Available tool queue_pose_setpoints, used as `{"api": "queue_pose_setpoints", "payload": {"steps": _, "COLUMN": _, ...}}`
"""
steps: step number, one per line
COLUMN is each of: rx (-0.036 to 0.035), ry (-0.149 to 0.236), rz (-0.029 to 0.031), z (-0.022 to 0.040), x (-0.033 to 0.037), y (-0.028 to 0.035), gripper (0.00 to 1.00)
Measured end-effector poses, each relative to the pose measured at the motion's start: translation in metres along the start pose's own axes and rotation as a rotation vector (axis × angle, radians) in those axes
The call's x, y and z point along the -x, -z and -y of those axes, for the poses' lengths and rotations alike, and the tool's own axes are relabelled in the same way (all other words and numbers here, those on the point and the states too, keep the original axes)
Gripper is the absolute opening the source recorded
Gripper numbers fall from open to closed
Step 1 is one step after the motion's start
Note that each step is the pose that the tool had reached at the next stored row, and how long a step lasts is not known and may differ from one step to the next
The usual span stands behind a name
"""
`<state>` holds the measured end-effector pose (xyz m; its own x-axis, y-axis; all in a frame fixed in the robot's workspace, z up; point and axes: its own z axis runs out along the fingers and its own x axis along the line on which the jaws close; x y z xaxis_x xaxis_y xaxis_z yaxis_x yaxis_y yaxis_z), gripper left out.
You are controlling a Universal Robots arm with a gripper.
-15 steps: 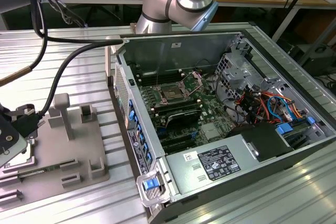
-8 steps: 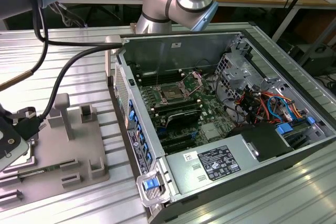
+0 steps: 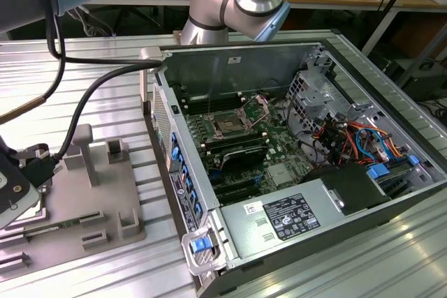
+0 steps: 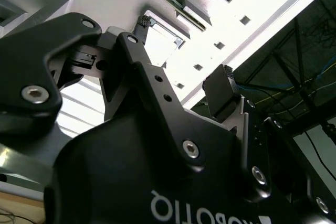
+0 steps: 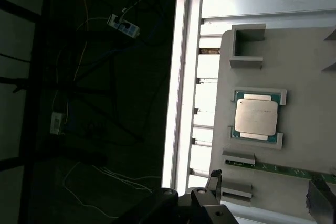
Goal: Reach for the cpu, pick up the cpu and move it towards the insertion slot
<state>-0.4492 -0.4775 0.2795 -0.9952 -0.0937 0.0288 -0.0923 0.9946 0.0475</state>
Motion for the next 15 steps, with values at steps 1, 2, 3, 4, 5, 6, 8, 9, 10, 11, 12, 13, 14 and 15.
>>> {"api": "queue_pose_setpoints", "payload": {"steps": 1, "rx": 0.0001, "ry": 0.0, "rz": -0.0002, "z": -0.0004, "x": 0.0001, "y": -0.0006, "gripper": 0.69}}
{"api": "queue_pose_setpoints", "payload": {"steps": 2, "rx": 0.0, "ry": 0.0, "rz": -0.0005, "z": -0.0008, "x": 0.0002, "y": -0.001, "gripper": 0.69}}
{"api": "queue_pose_setpoints", "payload": {"steps": 3, "rx": 0.0, "ry": 0.0, "rz": -0.0009, "z": -0.0015, "x": 0.0003, "y": -0.0023, "gripper": 0.69}}
{"api": "queue_pose_setpoints", "payload": {"steps": 4, "rx": 0.0001, "ry": 0.0, "rz": -0.0012, "z": -0.0019, "x": 0.0004, "y": -0.0031, "gripper": 0.69}}
{"api": "queue_pose_setpoints", "payload": {"steps": 5, "rx": 0.0, "ry": 0.0, "rz": -0.0016, "z": -0.0022, "x": 0.0004, "y": -0.0036, "gripper": 0.69}}
{"api": "queue_pose_setpoints", "payload": {"steps": 6, "rx": 0.0, "ry": 0.0, "rz": -0.002, "z": -0.0026, "x": 0.0005, "y": -0.0045, "gripper": 0.69}}
{"api": "queue_pose_setpoints", "payload": {"steps": 8, "rx": 0.0001, "ry": 0.0, "rz": -0.0026, "z": -0.0035, "x": 0.0005, "y": -0.0059, "gripper": 0.69}}
{"api": "queue_pose_setpoints", "payload": {"steps": 9, "rx": 0.0001, "ry": 0.0, "rz": -0.0027, "z": -0.0039, "x": 0.0006, "y": -0.0065, "gripper": 0.69}}
{"api": "queue_pose_setpoints", "payload": {"steps": 10, "rx": 0.0002, "ry": 0.0, "rz": -0.0029, "z": -0.0043, "x": 0.0007, "y": -0.0072, "gripper": 0.69}}
{"api": "queue_pose_setpoints", "payload": {"steps": 11, "rx": 0.0002, "ry": 0.0, "rz": -0.0031, "z": -0.0046, "x": 0.0007, "y": -0.0077, "gripper": 0.69}}
{"api": "queue_pose_setpoints", "payload": {"steps": 12, "rx": 0.0002, "ry": 0.0, "rz": -0.0034, "z": -0.0052, "x": 0.0008, "y": -0.0085, "gripper": 0.69}}
{"api": "queue_pose_setpoints", "payload": {"steps": 13, "rx": 0.0, "ry": 0.0, "rz": -0.0038, "z": -0.0057, "x": 0.0009, "y": -0.0095, "gripper": 0.69}}
{"api": "queue_pose_setpoints", "payload": {"steps": 14, "rx": 0.0, "ry": 0.0, "rz": -0.0041, "z": -0.0059, "x": 0.001, "y": -0.0099, "gripper": 0.69}}
{"api": "queue_pose_setpoints", "payload": {"steps": 15, "rx": -0.0001, "ry": 0.0, "rz": -0.0044, "z": -0.006, "x": 0.0009, "y": -0.0102, "gripper": 0.69}}
